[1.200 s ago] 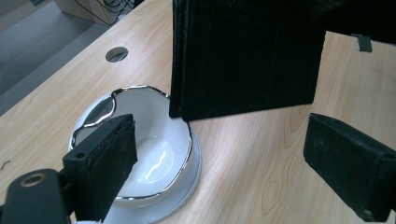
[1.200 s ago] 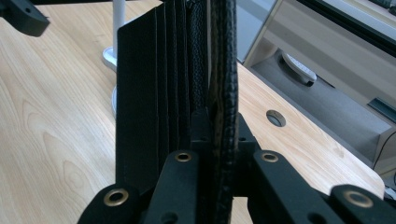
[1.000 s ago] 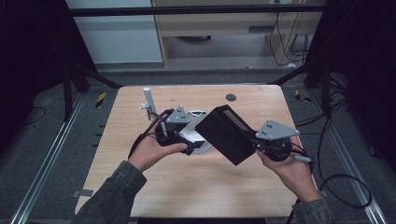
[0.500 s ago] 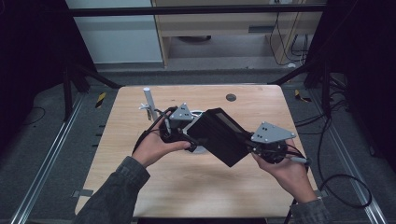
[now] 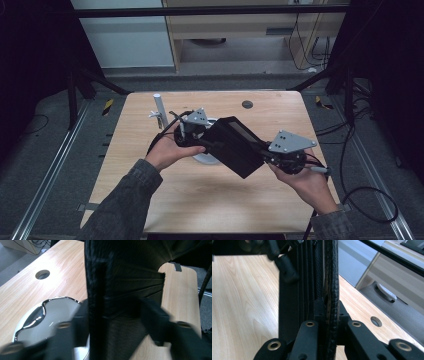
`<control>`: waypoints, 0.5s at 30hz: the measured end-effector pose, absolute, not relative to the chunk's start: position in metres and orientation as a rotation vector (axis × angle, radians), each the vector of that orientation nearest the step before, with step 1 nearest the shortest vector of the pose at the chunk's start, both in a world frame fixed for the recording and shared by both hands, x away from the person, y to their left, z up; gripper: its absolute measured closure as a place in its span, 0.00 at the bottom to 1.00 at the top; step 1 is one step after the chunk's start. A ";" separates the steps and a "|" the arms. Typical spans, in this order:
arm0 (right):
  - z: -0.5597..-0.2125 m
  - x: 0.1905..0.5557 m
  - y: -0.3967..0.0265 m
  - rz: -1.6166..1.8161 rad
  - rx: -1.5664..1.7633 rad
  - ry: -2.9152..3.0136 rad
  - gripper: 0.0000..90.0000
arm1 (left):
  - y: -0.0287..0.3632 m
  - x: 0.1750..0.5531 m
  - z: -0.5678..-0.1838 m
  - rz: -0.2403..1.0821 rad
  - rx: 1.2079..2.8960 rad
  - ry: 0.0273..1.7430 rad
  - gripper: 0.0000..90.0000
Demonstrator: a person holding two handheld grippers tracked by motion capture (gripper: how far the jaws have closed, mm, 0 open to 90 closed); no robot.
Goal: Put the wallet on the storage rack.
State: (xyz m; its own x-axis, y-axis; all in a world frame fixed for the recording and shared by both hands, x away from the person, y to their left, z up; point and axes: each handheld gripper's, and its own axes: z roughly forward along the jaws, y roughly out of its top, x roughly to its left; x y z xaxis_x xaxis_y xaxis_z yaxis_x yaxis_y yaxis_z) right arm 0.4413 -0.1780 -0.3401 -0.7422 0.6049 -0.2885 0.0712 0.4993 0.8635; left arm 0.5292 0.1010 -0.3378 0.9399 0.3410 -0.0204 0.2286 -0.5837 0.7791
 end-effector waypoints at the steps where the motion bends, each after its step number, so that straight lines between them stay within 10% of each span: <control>1: -0.341 0.442 -0.179 1.221 0.550 2.170 0.94 | 0.101 0.529 -0.336 0.150 2.224 0.398 0.66; 11: -0.354 0.435 -0.189 1.252 0.589 2.142 0.89 | 0.085 0.513 -0.294 0.107 2.309 0.439 0.89; 15: -0.371 0.433 -0.187 1.287 0.616 2.206 0.64 | 0.079 0.510 -0.283 0.167 2.359 0.448 0.89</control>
